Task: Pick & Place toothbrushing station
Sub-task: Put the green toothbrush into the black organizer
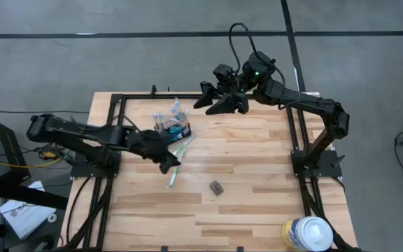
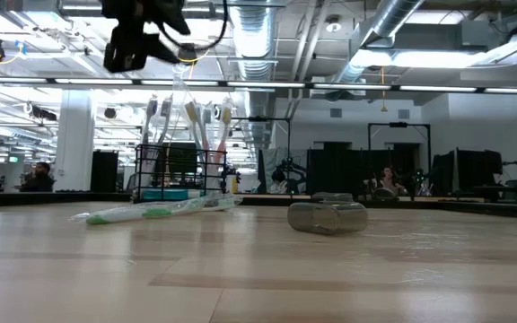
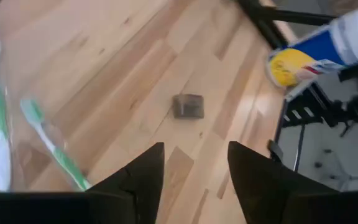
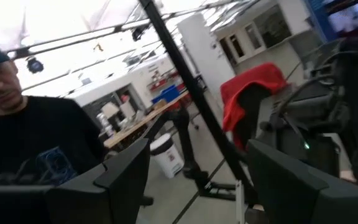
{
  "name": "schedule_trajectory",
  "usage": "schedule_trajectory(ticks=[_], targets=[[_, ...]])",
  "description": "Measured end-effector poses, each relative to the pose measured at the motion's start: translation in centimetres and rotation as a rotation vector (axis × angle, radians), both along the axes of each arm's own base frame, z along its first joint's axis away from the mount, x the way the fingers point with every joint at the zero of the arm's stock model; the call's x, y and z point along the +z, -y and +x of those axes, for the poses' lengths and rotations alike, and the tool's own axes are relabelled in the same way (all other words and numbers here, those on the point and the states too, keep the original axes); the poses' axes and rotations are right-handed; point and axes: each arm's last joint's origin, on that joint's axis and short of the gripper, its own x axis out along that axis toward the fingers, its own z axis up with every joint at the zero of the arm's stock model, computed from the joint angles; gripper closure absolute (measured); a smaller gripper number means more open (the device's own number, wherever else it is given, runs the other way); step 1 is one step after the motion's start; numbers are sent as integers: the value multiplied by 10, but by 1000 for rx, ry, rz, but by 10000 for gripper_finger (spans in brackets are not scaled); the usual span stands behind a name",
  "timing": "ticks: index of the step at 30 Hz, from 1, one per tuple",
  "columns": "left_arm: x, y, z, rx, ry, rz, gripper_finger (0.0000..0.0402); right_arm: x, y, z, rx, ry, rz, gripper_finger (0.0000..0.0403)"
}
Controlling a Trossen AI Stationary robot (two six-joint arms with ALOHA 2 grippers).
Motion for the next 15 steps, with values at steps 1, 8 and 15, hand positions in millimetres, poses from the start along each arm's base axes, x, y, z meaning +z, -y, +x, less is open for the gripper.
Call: schedule_trajectory(ticks=[1, 8, 15], targets=[[-4, 1, 4, 22, -21, -20, 224, 0, 0, 0, 18, -2, -6, 147], [-38, 4, 26, 234, -170, -176, 184, -1, -2, -2, 98, -13, -32, 147], [-69, 6, 41, 352, -295, -256, 186, -1, -3, -3, 145, -13, -54, 147]])
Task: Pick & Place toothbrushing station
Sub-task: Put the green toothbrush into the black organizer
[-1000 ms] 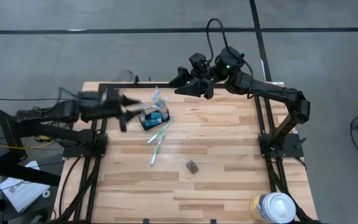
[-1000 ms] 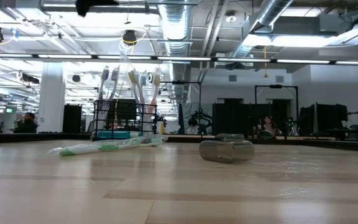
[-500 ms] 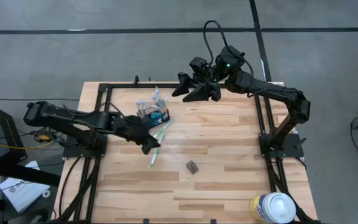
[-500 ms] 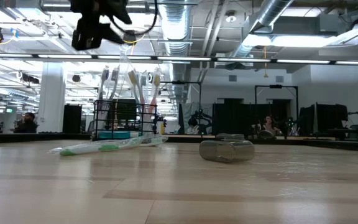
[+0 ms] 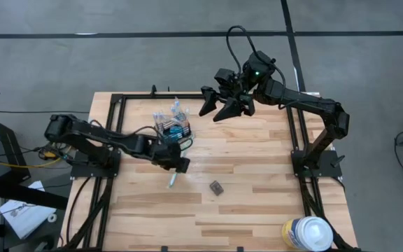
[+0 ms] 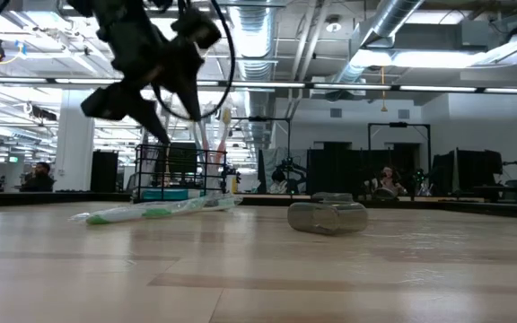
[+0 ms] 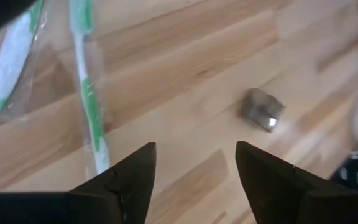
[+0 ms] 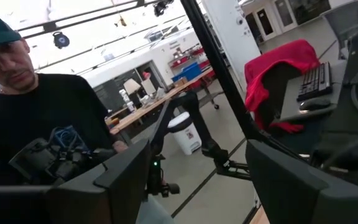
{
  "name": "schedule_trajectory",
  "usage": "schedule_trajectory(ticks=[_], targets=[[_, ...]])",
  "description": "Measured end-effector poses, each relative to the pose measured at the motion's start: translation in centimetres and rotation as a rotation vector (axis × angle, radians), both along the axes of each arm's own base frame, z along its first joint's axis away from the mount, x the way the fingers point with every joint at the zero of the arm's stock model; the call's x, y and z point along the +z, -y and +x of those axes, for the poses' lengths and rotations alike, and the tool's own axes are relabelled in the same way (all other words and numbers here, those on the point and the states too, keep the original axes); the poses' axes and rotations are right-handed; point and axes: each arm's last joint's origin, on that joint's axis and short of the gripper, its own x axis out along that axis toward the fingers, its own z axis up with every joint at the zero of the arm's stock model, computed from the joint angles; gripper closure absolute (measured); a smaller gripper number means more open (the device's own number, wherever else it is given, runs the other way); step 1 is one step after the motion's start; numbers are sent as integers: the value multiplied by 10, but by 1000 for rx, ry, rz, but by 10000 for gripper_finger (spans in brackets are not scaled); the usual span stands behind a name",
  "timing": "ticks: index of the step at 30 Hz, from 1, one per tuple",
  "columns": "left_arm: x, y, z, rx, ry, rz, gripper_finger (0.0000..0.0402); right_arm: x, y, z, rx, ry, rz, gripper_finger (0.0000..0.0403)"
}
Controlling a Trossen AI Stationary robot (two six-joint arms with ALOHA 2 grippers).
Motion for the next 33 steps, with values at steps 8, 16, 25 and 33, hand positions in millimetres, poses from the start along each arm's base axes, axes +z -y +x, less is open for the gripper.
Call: schedule_trajectory(ticks=[8, 16, 25, 33], targets=[[-28, 2, 9, 9, -110, -25, 192, 0, 2, -1, 13, -1, -6, 147], [-40, -1, 2, 21, -247, 7, 192, 0, 2, -1, 14, -1, -7, 147], [-43, -10, 2, 46, -267, 58, 192, 0, 1, -1, 14, 3, -10, 147], [-55, -16, 9, 36, -289, 59, 192, 0, 1, -1, 14, 2, -9, 147]])
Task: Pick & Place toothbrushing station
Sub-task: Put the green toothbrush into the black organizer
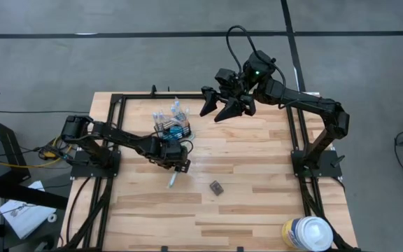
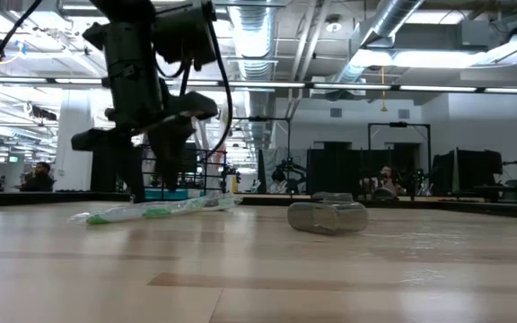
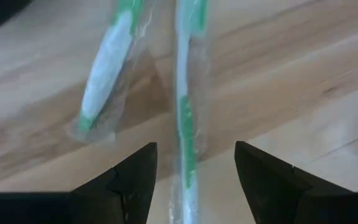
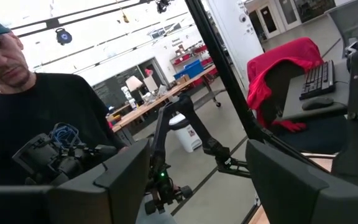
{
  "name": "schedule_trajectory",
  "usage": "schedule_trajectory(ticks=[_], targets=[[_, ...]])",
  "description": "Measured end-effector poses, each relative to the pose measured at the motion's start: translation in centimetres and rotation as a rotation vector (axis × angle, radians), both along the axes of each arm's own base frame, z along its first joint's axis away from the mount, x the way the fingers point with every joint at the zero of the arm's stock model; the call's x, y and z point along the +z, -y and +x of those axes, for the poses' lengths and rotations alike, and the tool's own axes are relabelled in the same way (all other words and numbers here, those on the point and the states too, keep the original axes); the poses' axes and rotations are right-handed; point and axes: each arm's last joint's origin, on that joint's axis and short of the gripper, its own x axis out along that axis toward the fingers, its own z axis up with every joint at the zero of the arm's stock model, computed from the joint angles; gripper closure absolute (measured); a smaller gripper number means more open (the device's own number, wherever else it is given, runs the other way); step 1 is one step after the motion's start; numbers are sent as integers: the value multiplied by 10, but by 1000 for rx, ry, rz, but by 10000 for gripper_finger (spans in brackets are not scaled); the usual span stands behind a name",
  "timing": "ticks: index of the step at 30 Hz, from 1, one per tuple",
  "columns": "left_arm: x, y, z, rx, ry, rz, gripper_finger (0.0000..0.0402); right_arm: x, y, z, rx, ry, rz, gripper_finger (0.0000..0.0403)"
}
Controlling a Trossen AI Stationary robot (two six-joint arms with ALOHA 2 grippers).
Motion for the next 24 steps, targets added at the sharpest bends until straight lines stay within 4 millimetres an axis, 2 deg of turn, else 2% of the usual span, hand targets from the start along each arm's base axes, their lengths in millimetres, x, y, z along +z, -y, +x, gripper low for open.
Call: schedule_trajectory(ticks=[7, 16, 20, 24], targets=[[-15, 1, 7, -8, -12, -23, 192, 0, 0, 0, 2, -1, 0, 147], [-24, -1, 12, -19, -26, -15, 202, 0, 0, 0, 0, -1, 1, 147], [-25, -4, 11, -28, -35, -9, 245, 0, 0, 0, 0, -1, 2, 147], [-26, -6, 10, -38, -49, -6, 322, 0, 0, 0, 0, -1, 1, 147]])
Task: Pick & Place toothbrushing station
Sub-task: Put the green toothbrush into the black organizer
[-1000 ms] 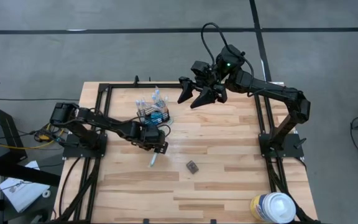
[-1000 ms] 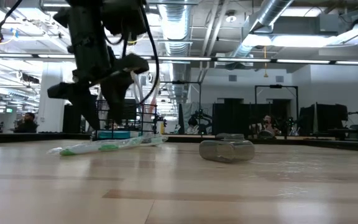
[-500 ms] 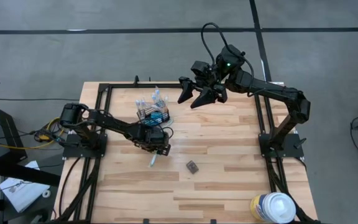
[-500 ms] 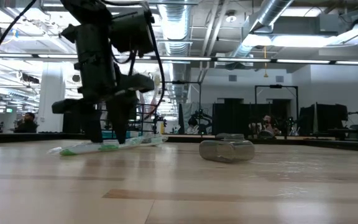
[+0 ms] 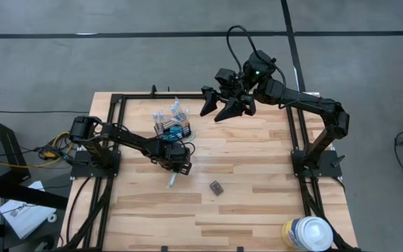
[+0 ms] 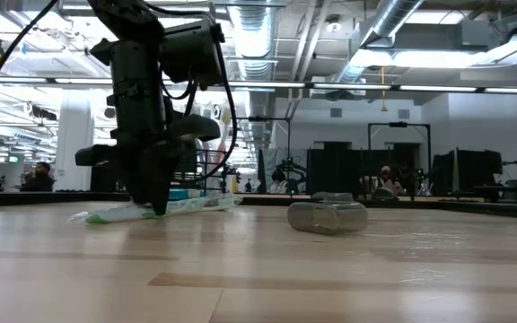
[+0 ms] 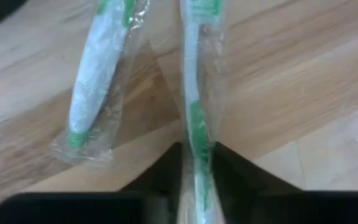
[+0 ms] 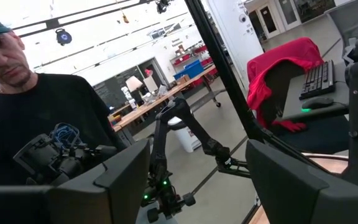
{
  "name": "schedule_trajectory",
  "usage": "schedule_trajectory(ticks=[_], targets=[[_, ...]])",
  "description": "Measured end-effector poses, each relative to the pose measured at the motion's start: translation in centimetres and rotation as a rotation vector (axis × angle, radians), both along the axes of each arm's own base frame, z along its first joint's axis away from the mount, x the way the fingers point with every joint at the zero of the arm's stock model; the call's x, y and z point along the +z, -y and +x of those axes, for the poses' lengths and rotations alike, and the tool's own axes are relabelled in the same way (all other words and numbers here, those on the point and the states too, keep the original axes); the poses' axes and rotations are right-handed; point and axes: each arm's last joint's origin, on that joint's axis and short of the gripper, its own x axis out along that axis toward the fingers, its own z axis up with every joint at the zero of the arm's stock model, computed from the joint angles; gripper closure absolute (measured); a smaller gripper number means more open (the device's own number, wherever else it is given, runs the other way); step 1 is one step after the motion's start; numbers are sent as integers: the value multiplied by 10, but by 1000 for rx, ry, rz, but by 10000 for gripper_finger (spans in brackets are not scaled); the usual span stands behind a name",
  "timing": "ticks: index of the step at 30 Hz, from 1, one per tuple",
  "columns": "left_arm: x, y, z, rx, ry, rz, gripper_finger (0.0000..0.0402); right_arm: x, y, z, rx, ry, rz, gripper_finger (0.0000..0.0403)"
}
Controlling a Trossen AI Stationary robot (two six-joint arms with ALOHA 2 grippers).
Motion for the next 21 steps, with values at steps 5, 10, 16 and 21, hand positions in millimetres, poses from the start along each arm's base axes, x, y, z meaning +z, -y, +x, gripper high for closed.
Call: schedule_trajectory(ticks=[5, 10, 16, 21], targets=[[0, 0, 2, -20, 22, -5, 388, 0, 0, 0, 0, 0, 0, 147], [3, 2, 4, -29, 56, -13, 392, 0, 0, 0, 0, 2, -1, 147], [32, 6, 16, -45, 305, 37, 393, 0, 0, 0, -3, 11, -9, 147], [66, 10, 13, -79, 476, 134, 395, 0, 0, 0, -4, 21, -17, 147]])
